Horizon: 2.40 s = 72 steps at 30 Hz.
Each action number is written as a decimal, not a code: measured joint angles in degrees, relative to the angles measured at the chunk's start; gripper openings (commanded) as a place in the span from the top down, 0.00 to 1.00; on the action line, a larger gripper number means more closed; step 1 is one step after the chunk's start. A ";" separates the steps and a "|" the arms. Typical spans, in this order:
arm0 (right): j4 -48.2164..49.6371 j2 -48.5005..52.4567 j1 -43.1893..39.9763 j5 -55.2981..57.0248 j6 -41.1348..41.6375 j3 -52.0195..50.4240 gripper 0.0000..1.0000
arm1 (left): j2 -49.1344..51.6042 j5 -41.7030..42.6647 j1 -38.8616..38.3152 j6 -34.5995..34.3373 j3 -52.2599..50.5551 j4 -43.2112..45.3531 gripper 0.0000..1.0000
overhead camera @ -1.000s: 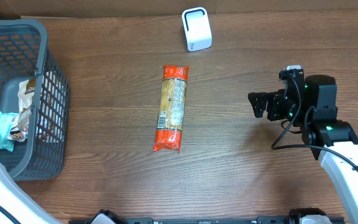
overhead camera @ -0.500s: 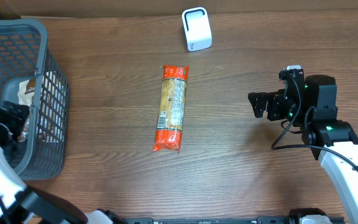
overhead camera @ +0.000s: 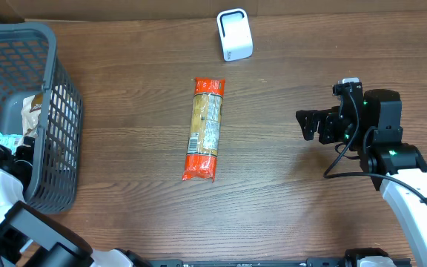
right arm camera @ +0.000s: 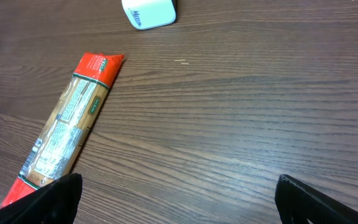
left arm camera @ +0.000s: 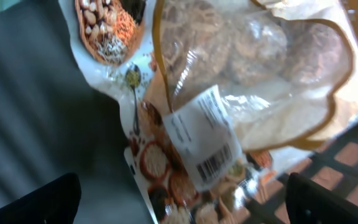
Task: Scan the item barcode
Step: 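Grasp the brown Pantree bag inside the basket with the left gripper, then lift the brown bag up out of the basket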
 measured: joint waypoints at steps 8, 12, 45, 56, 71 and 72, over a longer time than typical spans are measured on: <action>-0.02 0.00 0.00 0.00 -0.02 0.00 0.00 | 5.35 0.52 0.00 -0.17 0.52 7.80 0.01; 0.00 0.00 0.00 0.00 0.00 0.00 0.00 | 7.52 3.06 0.00 0.28 0.94 13.57 0.02; -0.02 0.00 0.00 -0.02 0.00 0.00 0.00 | 17.18 17.92 -0.35 6.25 1.51 27.89 0.96; -0.02 0.00 0.00 -0.02 -0.02 0.00 0.00 | -0.85 18.64 -0.87 6.01 -1.79 22.73 0.96; -0.02 0.00 0.00 -0.02 -0.04 0.00 0.00 | -28.30 14.51 -0.76 4.22 -1.79 20.39 0.96; 0.00 0.00 0.00 0.00 0.00 0.00 0.00 | -29.27 13.99 -0.76 4.13 -1.79 20.37 0.96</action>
